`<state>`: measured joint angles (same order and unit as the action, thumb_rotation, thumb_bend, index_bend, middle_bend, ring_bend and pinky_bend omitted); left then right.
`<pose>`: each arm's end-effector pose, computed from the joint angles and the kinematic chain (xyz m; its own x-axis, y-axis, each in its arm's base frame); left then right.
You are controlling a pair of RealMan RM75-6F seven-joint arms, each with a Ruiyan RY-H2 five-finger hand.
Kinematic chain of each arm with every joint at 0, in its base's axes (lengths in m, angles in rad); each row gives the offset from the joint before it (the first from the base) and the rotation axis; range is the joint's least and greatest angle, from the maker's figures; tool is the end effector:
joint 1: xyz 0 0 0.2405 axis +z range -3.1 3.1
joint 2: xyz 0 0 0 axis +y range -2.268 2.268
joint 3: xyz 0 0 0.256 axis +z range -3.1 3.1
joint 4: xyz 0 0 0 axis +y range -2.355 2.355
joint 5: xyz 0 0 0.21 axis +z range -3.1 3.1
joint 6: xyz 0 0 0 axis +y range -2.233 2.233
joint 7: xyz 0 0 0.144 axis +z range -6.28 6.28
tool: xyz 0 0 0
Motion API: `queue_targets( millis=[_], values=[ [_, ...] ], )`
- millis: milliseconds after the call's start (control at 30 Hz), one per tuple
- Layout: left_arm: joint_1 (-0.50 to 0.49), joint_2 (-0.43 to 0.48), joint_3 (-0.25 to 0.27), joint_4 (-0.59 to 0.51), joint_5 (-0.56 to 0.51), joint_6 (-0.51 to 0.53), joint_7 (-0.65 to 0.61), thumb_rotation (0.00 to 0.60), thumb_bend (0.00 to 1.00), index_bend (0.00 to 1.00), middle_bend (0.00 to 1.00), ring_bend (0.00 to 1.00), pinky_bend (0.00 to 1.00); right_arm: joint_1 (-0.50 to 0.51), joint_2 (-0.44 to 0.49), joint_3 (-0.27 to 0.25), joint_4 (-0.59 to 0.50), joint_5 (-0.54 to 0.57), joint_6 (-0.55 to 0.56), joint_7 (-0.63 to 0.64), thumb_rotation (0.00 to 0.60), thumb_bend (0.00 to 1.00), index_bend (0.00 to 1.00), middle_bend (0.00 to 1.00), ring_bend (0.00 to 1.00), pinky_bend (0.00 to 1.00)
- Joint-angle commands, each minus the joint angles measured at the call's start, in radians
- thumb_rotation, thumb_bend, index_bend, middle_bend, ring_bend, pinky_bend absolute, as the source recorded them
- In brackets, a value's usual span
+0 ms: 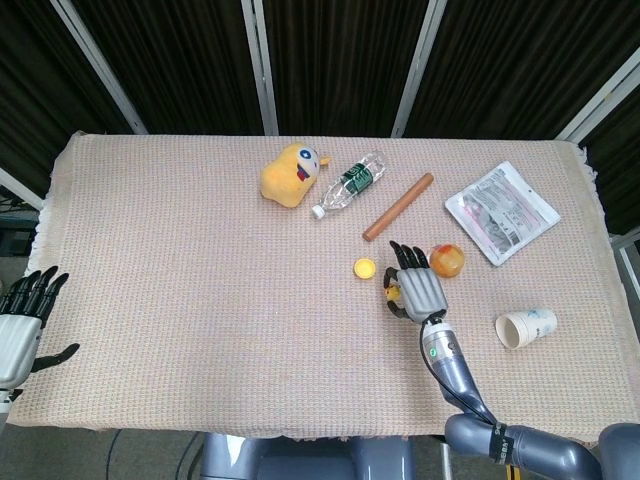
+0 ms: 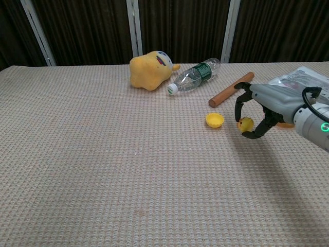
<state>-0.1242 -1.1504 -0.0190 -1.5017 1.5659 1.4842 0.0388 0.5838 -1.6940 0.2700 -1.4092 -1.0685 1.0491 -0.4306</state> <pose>-0.3169 0.1884 0.1515 0.5070 0.0050 0.8619 0.8576 -0.1035 -0.5039 -0.1775 -0.3295 -0.0316 0.3417 -0.2239 0.9127 -0.9364 -0.1636 0.3105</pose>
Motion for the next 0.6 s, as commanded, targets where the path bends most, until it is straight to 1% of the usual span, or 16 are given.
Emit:
queue_targets(
  millis=[33,333,600],
  values=[
    [-0.001,0.000,0.001,0.001,0.000,-0.002,-0.014,0.600,0.00,0.00,0.00,0.00,0.10,0.030,-0.026,0.017,0.039,0.019,-0.030,0.000,0.600,0.24,0.54,0.00,0.00,0.00],
    [-0.007,0.003,0.000,0.000,-0.001,-0.010,-0.038,0.600,0.00,0.00,0.00,0.00,0.10,0.110,-0.085,0.051,0.161,0.041,-0.100,0.032,0.600,0.24,0.54,0.00,0.00,0.00],
    [-0.011,0.007,0.001,-0.007,-0.002,-0.019,-0.047,0.600,0.00,0.00,0.00,0.00,0.10,0.157,-0.115,0.064,0.245,0.047,-0.141,0.064,0.600,0.24,0.54,0.00,0.00,0.00]
  ],
)
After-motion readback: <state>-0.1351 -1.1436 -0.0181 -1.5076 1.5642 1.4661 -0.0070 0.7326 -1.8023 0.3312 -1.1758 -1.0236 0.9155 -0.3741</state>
